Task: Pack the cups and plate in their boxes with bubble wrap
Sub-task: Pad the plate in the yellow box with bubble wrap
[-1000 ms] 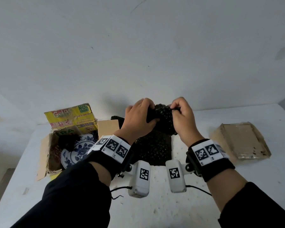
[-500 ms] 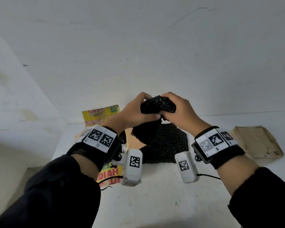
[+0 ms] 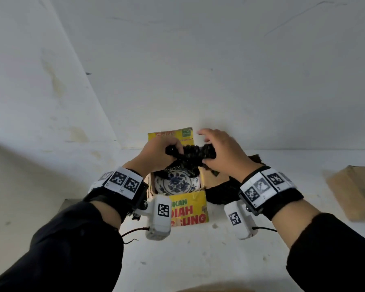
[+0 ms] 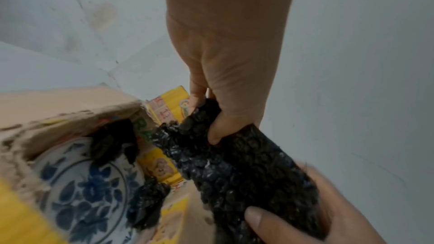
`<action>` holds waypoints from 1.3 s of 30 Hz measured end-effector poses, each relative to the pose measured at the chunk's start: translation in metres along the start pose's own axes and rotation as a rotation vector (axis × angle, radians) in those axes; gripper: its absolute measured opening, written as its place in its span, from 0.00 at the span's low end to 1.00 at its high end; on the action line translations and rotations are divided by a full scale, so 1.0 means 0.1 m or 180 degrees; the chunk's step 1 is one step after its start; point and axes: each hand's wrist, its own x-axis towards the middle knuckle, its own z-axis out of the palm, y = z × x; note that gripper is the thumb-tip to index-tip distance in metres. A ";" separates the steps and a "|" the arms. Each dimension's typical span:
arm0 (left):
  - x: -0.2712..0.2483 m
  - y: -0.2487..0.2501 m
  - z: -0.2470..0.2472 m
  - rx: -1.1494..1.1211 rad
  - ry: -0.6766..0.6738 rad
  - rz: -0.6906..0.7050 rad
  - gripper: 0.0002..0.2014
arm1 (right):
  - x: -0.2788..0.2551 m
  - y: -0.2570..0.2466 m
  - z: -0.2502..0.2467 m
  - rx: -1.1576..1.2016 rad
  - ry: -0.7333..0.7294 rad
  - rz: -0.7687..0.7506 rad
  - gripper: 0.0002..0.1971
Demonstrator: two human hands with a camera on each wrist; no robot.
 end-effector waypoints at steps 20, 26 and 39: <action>-0.55 -0.80 0.58 -0.2561 0.0330 -0.1340 0.23 | 0.38 -0.40 1.27 0.0753 -0.2343 0.1066 0.29; -0.51 -0.78 0.61 -0.3475 0.0415 -0.1672 0.48 | 0.47 -0.41 1.51 -0.0099 -0.2866 0.0999 0.26; -0.51 -0.80 0.62 -0.3936 0.0547 -0.1608 0.53 | 0.50 -0.51 1.86 -0.0608 -0.1611 0.0989 0.10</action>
